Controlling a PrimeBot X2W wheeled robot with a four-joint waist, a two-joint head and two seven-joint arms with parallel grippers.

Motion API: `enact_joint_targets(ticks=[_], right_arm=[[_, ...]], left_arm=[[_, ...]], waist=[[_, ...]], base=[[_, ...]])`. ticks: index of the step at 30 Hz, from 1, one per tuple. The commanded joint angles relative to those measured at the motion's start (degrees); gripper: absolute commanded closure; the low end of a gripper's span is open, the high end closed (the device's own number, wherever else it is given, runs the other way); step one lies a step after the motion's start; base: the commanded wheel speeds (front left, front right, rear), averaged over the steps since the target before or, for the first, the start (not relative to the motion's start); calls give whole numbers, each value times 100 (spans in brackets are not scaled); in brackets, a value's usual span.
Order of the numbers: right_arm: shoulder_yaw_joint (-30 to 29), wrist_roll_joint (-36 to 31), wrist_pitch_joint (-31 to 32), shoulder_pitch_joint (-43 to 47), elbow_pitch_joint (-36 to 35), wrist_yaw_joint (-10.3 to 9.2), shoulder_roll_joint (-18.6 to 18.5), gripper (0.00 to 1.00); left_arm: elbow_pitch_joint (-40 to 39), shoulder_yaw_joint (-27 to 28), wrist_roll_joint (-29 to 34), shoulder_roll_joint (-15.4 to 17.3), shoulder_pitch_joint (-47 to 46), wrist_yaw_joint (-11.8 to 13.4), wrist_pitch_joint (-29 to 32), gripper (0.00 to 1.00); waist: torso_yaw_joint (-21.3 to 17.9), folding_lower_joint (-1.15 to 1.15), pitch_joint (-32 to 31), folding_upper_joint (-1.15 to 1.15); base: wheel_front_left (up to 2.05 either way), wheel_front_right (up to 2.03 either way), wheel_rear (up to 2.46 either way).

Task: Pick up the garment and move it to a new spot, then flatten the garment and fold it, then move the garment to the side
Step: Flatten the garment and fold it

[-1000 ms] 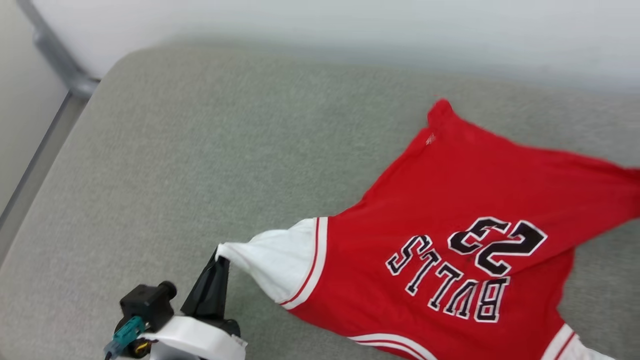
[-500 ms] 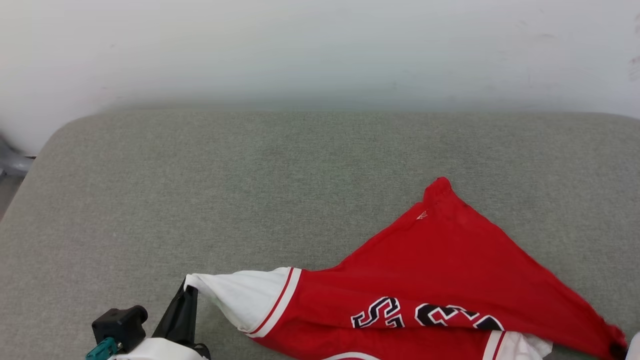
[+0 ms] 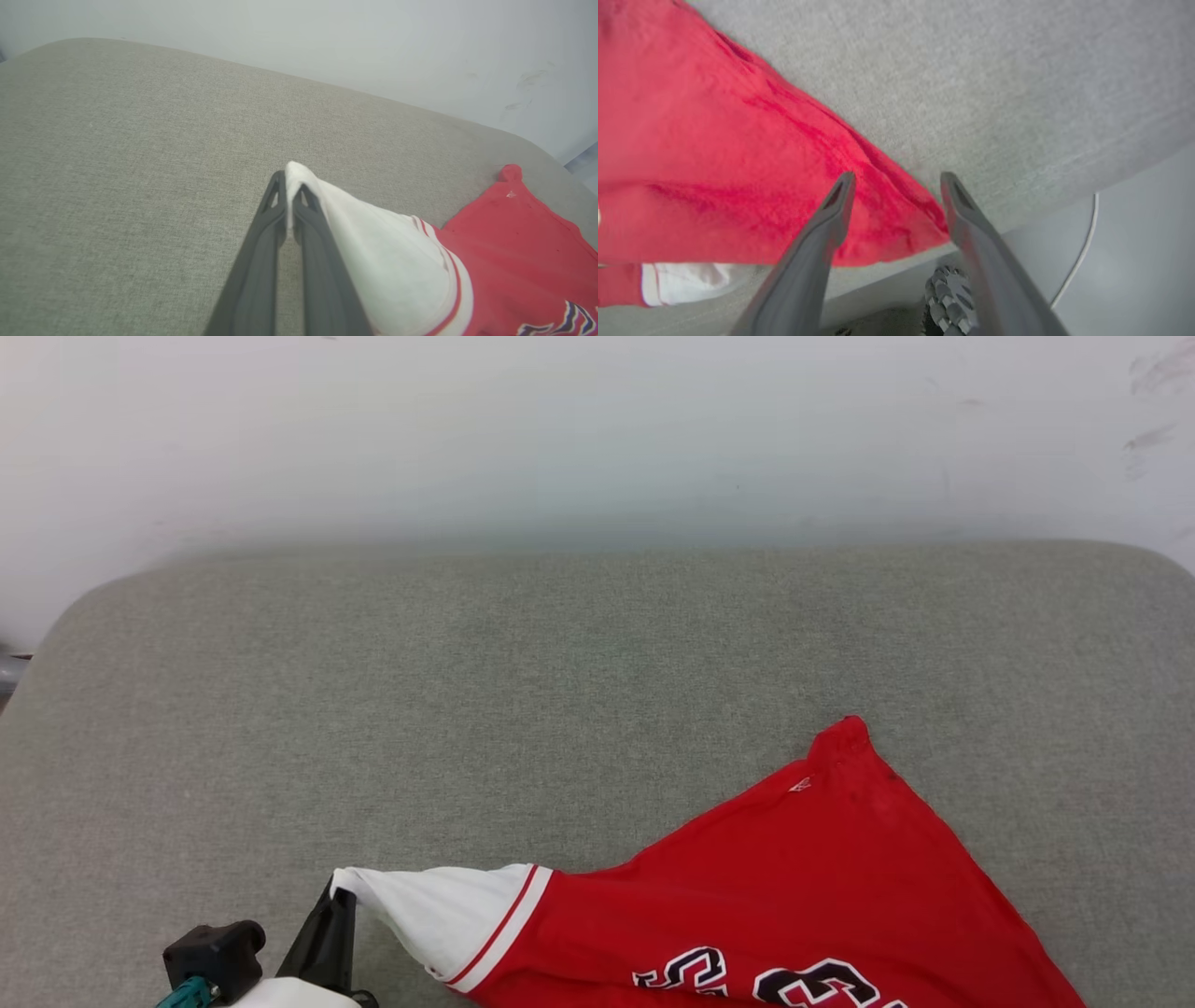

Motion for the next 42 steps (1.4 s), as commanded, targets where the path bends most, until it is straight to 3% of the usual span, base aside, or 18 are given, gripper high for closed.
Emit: enact_joint_targets(ticks=[1,9,14,19,25,30,35,42], right_arm=[[-14,1,-285,-192,-45,-4,19,0],[634,158,-2509,-1045,302,-4,-353,0],[1355,373,-3058,-1824,880,-4,-864,0],[2407,730,-2462,-2729,1382,-4,-1589,0],[3383,1285,-947,-3745,1740,-4,-2176,0],[3978,1282,-78,-4338,1992,-4,-2422,0],[4379,1399,224,-4569,2253,-4,-2429,0],[5099,1908,1106,-4380,2946,5,-2356,0]], left_arm=[[-21,7,6,0,-44,25,10,100],[-76,-86,45,-32,-304,-45,-42,100],[-60,-166,75,-93,-589,-125,-118,100],[-45,-251,122,-153,-923,-220,-195,100],[46,-361,192,-238,-1242,-341,-291,100],[134,-428,220,-325,-1475,-435,-376,100],[217,-461,247,-398,-1603,-513,-428,100],[425,-463,240,-483,-1700,-598,-493,100]], waist=[[-3,1,23,0],[93,1,279,0],[265,1,533,0],[466,1,829,0],[691,1,1100,0],[851,1,1371,0],[927,1,1562,0],[964,1,1667,0]], base=[[0,0,0],[0,0,0],[0,0,0],[0,0,0],[0,0,0],[0,0,0],[0,0,0],[0,0,0]])
